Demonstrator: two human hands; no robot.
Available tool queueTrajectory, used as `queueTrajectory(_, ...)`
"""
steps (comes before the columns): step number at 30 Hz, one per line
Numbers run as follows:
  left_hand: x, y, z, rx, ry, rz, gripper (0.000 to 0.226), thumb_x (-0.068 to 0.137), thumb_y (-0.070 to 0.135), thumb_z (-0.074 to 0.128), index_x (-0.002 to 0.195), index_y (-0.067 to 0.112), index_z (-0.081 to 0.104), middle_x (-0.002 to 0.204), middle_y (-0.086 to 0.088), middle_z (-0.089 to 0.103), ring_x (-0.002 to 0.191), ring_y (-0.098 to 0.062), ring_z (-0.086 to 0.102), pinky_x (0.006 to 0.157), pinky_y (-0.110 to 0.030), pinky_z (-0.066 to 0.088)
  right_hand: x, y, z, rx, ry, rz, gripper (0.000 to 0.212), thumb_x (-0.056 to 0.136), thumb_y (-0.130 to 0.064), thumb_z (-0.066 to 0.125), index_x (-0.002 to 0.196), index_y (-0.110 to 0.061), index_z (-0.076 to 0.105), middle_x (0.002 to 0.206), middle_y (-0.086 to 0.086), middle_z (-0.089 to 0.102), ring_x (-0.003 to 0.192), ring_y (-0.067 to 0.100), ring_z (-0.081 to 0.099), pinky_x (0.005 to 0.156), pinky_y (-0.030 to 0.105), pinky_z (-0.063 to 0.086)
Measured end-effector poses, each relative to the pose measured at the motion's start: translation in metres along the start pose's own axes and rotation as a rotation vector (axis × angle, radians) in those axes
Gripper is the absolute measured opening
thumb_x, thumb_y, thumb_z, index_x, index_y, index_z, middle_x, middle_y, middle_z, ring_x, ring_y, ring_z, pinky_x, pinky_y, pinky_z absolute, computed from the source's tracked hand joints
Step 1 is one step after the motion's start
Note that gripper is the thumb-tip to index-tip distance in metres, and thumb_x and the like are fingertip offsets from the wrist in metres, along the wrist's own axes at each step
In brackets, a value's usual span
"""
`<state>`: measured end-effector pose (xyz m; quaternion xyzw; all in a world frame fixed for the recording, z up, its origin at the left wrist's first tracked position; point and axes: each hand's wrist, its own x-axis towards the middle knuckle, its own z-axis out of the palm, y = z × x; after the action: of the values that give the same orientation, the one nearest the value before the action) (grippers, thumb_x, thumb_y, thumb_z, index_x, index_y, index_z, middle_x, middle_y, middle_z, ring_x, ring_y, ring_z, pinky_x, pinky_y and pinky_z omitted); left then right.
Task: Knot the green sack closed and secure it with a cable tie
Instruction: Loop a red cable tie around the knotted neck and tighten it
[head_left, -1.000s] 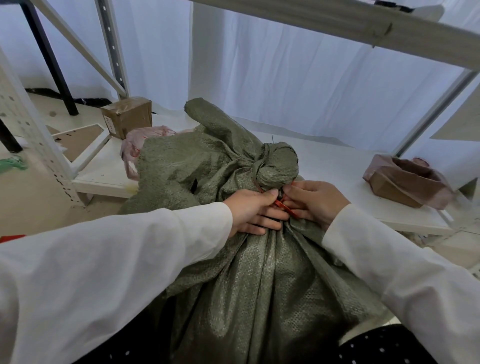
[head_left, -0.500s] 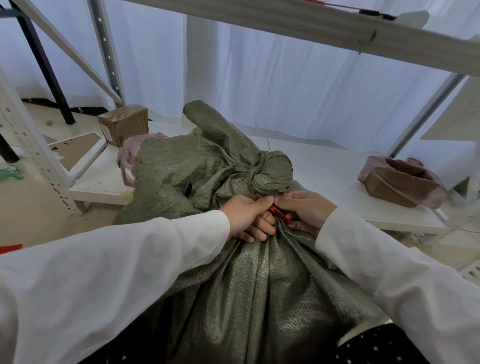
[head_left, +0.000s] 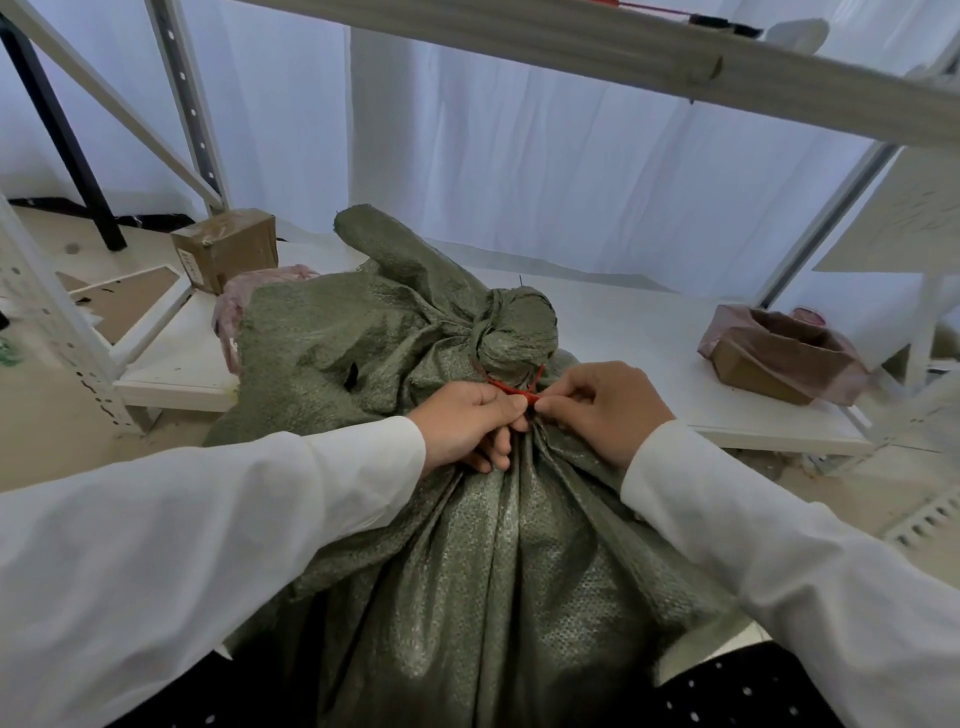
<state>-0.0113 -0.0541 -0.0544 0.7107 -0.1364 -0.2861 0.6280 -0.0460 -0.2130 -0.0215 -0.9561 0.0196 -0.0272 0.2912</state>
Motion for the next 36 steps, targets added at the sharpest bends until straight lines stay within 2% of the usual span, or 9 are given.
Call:
queueTrajectory(6, 0.001, 0.003, 0.015, -0.066, 0.165, 0.06, 0.032, 0.095, 0.018, 0.046, 0.064, 0.01, 0.052, 0.03, 0.006, 0.041, 0.032, -0.005, 0.047, 0.045, -0.021, 0.041, 0.003, -0.008, 0.0, -0.15, 0.151, -0.039, 0.005, 0.086, -0.037, 0.059, 0.088, -0.032, 0.06, 0.084, -0.006, 0.062, 0.091, 0.021, 0.06, 0.074, 0.027, 0.038)
queueTrajectory(8, 0.0, 0.005, 0.019, -0.084, 0.202, 0.072, 0.033, 0.094, 0.017, 0.046, 0.062, 0.009, 0.05, 0.029, 0.006, 0.041, 0.031, -0.005, 0.046, 0.044, -0.02, 0.04, 0.005, -0.01, 0.001, -0.175, 0.169, -0.027, 0.021, 0.088, -0.038, 0.055, 0.108, -0.033, 0.059, 0.1, -0.001, 0.067, 0.1, 0.026, 0.059, 0.081, 0.031, 0.042)
queueTrajectory(10, 0.0, 0.006, 0.021, -0.073, 0.229, 0.076, 0.032, 0.093, 0.015, 0.045, 0.061, 0.009, 0.049, 0.028, 0.005, 0.041, 0.029, -0.005, 0.045, 0.04, -0.017, 0.039, 0.006, -0.013, 0.001, -0.229, 0.177, -0.016, 0.029, 0.09, -0.038, 0.051, 0.118, -0.034, 0.057, 0.112, 0.0, 0.065, 0.108, 0.027, 0.057, 0.084, 0.032, 0.041)
queueTrajectory(15, 0.001, 0.008, 0.016, -0.018, 0.268, 0.09, 0.034, 0.089, 0.011, 0.044, 0.055, 0.009, 0.047, 0.028, 0.003, 0.042, 0.029, -0.008, 0.044, 0.038, -0.015, 0.038, 0.008, -0.023, 0.014, -0.351, 0.144, -0.04, 0.031, 0.097, -0.033, 0.035, 0.119, -0.033, 0.057, 0.11, 0.004, 0.057, 0.106, 0.029, 0.055, 0.075, 0.031, 0.035)
queueTrajectory(22, 0.001, 0.01, 0.005, 0.132, 0.268, 0.116, 0.034, 0.088, 0.012, 0.044, 0.054, 0.01, 0.043, 0.028, 0.003, 0.043, 0.03, -0.009, 0.046, 0.039, -0.014, 0.038, 0.016, -0.031, 0.021, -0.35, 0.11, 0.016, 0.029, 0.097, -0.031, 0.032, 0.117, -0.031, 0.053, 0.114, 0.005, 0.058, 0.105, 0.032, 0.055, 0.083, 0.038, 0.041)
queueTrajectory(27, 0.0, 0.011, -0.003, 0.275, 0.254, 0.138, 0.035, 0.089, 0.016, 0.044, 0.054, 0.013, 0.043, 0.032, 0.003, 0.048, 0.038, -0.012, 0.049, 0.053, -0.023, 0.041, 0.021, -0.031, 0.022, -0.311, 0.1, 0.041, 0.028, 0.096, -0.029, 0.034, 0.113, -0.03, 0.056, 0.113, 0.004, 0.059, 0.104, 0.031, 0.055, 0.08, 0.036, 0.039)
queueTrajectory(30, -0.004, 0.01, -0.007, 0.423, 0.203, 0.217, 0.034, 0.092, 0.021, 0.044, 0.059, 0.014, 0.046, 0.042, 0.001, 0.054, 0.041, -0.009, 0.051, 0.06, -0.026, 0.044, 0.022, -0.026, 0.02, -0.267, 0.099, -0.014, 0.029, 0.096, -0.028, 0.037, 0.115, -0.026, 0.059, 0.114, 0.005, 0.06, 0.109, 0.027, 0.053, 0.082, 0.034, 0.04)
queueTrajectory(33, -0.01, 0.01, -0.014, 0.681, 0.131, 0.368, 0.028, 0.095, 0.028, 0.045, 0.069, 0.018, 0.047, 0.059, 0.004, 0.059, 0.054, -0.012, 0.057, 0.062, -0.023, 0.043, 0.022, -0.024, 0.021, -0.24, 0.074, -0.075, 0.029, 0.096, -0.023, 0.039, 0.116, -0.018, 0.059, 0.116, 0.007, 0.055, 0.112, 0.024, 0.049, 0.083, 0.03, 0.037)
queueTrajectory(36, -0.009, 0.011, -0.021, 0.902, 0.122, 0.439, 0.017, 0.088, 0.033, 0.058, 0.083, 0.022, 0.045, 0.066, 0.015, 0.05, 0.059, -0.008, 0.049, 0.055, -0.015, 0.033, 0.023, -0.024, 0.022, -0.178, 0.06, -0.11, 0.027, 0.093, -0.017, 0.044, 0.115, -0.012, 0.06, 0.116, 0.009, 0.055, 0.109, 0.025, 0.052, 0.089, 0.032, 0.041)
